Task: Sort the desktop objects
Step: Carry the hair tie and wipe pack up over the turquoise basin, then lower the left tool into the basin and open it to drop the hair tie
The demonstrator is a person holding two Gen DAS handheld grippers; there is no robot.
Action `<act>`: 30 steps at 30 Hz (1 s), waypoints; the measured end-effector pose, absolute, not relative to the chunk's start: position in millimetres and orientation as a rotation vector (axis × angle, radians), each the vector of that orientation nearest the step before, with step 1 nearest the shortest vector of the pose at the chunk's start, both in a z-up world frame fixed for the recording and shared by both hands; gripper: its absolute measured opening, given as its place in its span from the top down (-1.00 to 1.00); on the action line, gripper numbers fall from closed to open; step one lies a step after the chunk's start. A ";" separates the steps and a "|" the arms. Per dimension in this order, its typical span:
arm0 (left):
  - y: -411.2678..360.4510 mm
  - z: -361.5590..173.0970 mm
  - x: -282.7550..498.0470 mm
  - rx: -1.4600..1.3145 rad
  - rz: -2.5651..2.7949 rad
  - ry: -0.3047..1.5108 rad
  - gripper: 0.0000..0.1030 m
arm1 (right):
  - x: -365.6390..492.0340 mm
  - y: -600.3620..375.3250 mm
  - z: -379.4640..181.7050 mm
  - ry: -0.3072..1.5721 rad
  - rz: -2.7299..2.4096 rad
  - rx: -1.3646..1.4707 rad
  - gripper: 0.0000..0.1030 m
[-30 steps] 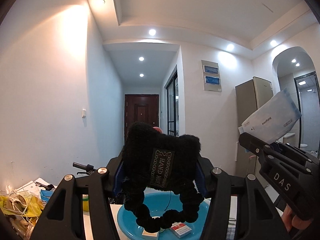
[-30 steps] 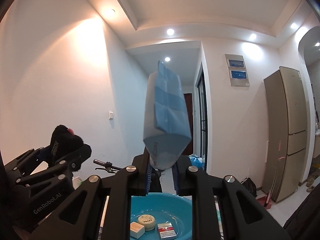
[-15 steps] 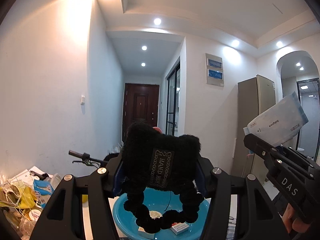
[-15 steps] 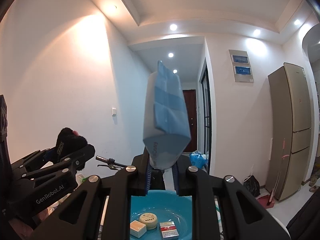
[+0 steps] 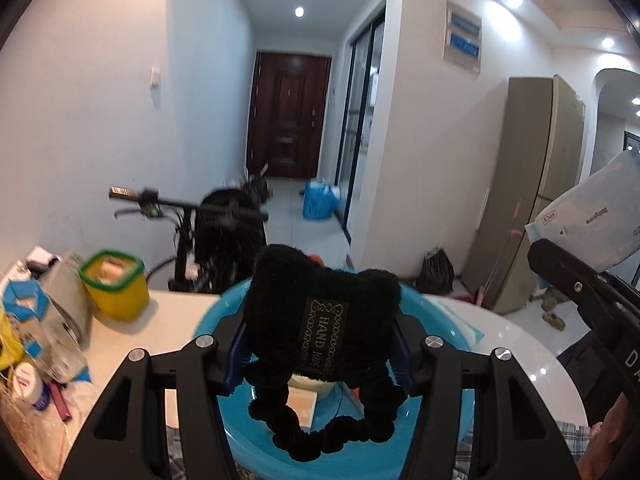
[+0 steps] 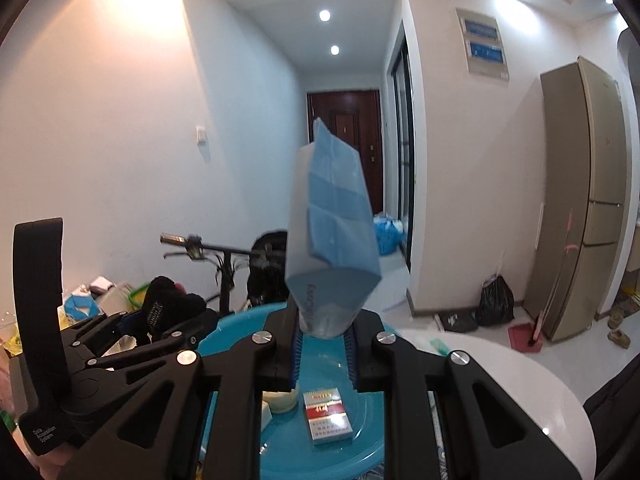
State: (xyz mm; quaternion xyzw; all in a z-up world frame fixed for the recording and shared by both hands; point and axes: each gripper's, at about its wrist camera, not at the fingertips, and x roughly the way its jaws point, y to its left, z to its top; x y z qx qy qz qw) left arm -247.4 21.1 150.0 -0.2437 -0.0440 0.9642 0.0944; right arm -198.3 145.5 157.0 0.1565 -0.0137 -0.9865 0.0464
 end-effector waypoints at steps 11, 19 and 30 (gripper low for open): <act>17.4 81.0 -297.9 -1.001 2.822 -0.135 -0.14 | -247.4 154.0 86.9 -0.074 -2.957 0.797 0.68; -1.9 50.8 -323.0 -1.129 2.804 -0.208 -0.14 | -274.8 170.4 61.7 -0.092 -2.925 0.944 0.68; -2.1 32.8 -332.1 -1.236 2.795 -0.170 -0.14 | -286.3 170.9 44.6 -0.109 -2.885 1.032 0.68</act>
